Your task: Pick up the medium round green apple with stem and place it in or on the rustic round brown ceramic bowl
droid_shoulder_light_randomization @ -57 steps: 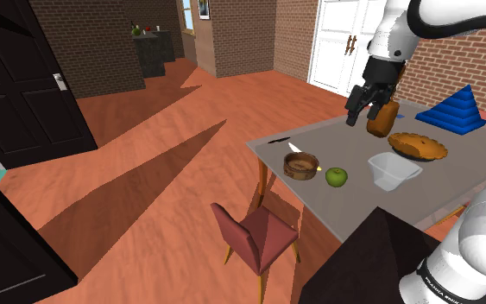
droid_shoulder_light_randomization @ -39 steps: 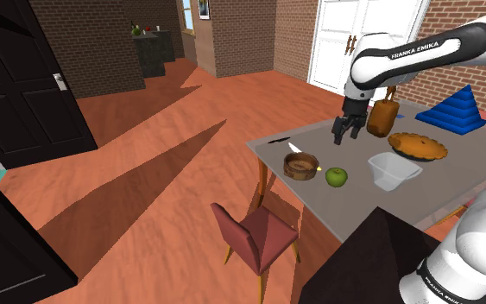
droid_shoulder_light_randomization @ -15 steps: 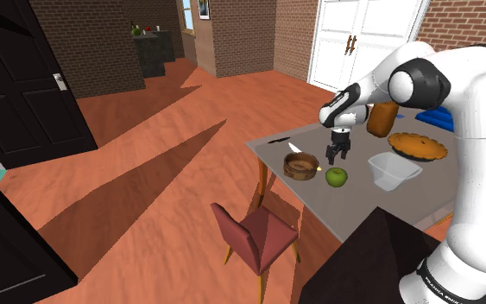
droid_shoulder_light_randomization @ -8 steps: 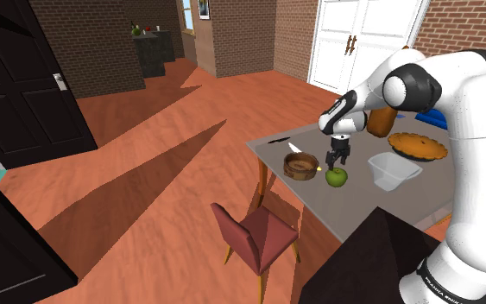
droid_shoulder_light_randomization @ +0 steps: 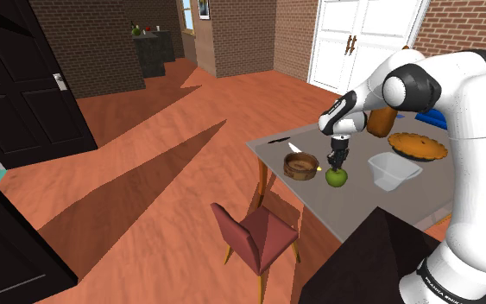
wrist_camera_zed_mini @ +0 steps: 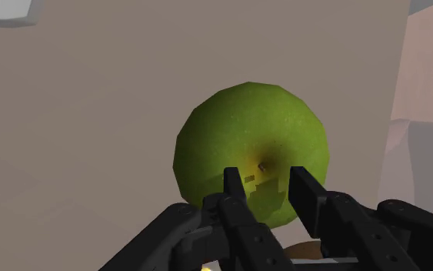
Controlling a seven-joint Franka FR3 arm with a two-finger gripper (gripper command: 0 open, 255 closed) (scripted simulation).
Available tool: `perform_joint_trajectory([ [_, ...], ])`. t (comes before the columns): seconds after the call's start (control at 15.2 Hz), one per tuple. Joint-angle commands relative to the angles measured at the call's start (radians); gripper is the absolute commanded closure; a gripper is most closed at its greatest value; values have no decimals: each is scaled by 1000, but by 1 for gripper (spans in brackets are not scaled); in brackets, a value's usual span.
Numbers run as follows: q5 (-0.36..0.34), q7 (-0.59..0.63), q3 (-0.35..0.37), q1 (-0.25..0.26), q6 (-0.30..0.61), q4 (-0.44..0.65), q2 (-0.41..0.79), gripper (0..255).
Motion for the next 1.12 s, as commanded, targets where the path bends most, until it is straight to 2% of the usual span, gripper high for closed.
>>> perform_joint_trajectory([
  [0.0, 0, 0, 0, 0, 0, 0, 0, 255],
  [0.46, 0, 0, 0, 0, 0, 0, 0, 255],
  [1.06, -37, 19, -25, 19, -86, 0, -89, 255],
])
